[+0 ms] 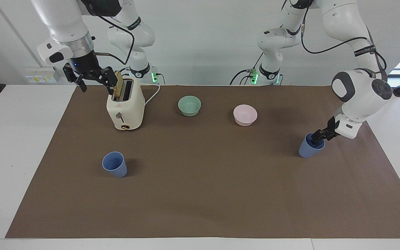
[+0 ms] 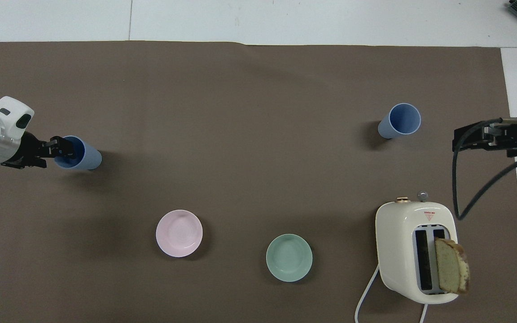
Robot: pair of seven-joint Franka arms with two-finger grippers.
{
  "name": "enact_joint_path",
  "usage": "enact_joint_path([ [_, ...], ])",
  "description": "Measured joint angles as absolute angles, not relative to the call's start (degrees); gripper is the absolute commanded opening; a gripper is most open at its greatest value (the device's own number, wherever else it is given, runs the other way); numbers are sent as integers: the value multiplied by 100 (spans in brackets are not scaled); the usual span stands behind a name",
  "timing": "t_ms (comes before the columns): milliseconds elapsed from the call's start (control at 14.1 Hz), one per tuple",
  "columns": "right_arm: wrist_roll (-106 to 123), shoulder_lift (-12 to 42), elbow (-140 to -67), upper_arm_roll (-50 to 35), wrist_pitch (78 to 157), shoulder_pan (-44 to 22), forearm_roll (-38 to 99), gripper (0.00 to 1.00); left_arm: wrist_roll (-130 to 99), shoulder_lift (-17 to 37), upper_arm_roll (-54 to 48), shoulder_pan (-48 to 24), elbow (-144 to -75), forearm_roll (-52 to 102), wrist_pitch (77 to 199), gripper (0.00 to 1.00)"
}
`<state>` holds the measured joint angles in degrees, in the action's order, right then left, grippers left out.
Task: Stack blue cups with both arms
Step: 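Reach the nearby blue cup with the left gripper and grasp it, then lift the blue cup and carry it toward the table center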
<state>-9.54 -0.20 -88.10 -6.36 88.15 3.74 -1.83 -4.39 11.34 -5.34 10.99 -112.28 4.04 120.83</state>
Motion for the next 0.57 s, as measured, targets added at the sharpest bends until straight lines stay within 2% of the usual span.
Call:
enact_joint_path([
  [567,-954,10,-8809,-636,9097,382,-183,100,-248,1115,-577,1092,-11046,407,12121,0],
])
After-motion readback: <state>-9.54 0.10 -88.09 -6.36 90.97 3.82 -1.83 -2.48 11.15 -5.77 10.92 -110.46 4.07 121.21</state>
